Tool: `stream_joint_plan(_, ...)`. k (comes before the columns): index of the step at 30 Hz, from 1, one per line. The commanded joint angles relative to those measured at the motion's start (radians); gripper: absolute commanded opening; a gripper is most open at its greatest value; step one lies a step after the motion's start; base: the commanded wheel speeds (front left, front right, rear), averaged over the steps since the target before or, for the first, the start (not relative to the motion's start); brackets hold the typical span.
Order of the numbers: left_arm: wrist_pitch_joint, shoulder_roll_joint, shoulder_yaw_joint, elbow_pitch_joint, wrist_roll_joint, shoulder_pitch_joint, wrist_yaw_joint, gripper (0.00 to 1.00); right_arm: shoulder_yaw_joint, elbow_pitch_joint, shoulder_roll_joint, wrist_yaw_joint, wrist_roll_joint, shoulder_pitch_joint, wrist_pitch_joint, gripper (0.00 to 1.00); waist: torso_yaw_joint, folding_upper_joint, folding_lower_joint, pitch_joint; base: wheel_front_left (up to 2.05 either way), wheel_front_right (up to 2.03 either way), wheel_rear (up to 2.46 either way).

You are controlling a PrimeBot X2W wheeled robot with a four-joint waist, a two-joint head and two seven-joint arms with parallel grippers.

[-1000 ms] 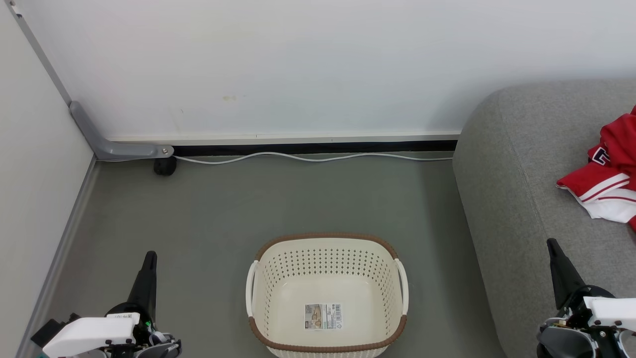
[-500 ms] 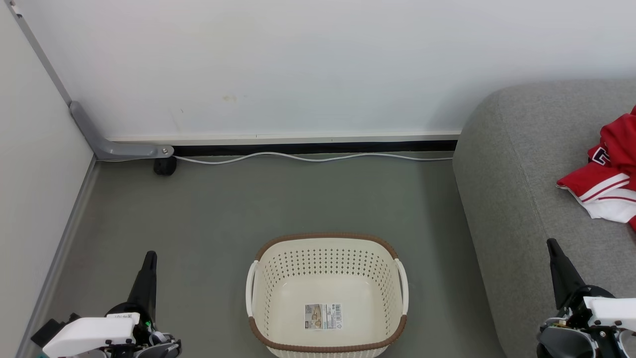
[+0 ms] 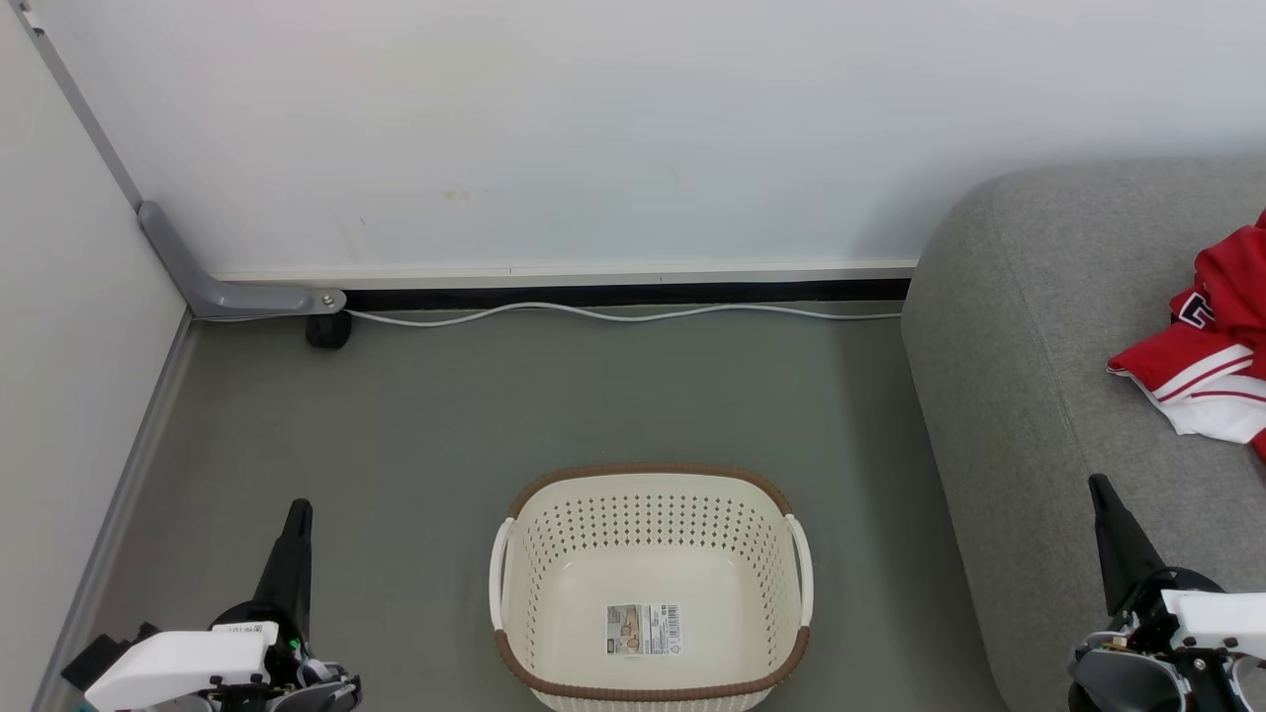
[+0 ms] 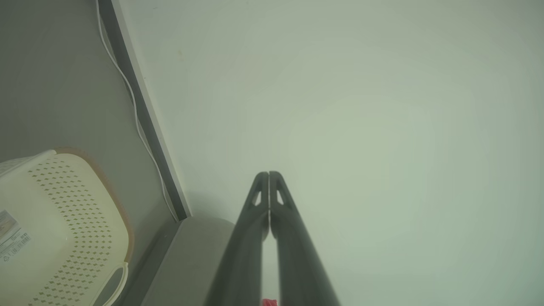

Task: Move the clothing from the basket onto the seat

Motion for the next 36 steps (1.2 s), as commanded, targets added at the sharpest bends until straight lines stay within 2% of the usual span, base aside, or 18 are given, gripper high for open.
stream_joint_plan(1, 0.006, 0.018, 0.032, -0.029, -0.004, -0.058, -0.007, 0.00, 0.017, -0.032, -0.010, 0.002, 0.011, -0.016, 0.008, 0.00, 0.000, 0.0000, 0.0000, 0.000, 0.00, 0.00, 0.00)
stream_joint_plan(36, 0.006, 0.018, 0.032, -0.029, -0.004, -0.058, -0.007, 0.00, 0.017, -0.032, -0.010, 0.002, 0.011, -0.016, 0.008, 0.00, 0.000, 0.0000, 0.0000, 0.000, 0.00, 0.00, 0.00)
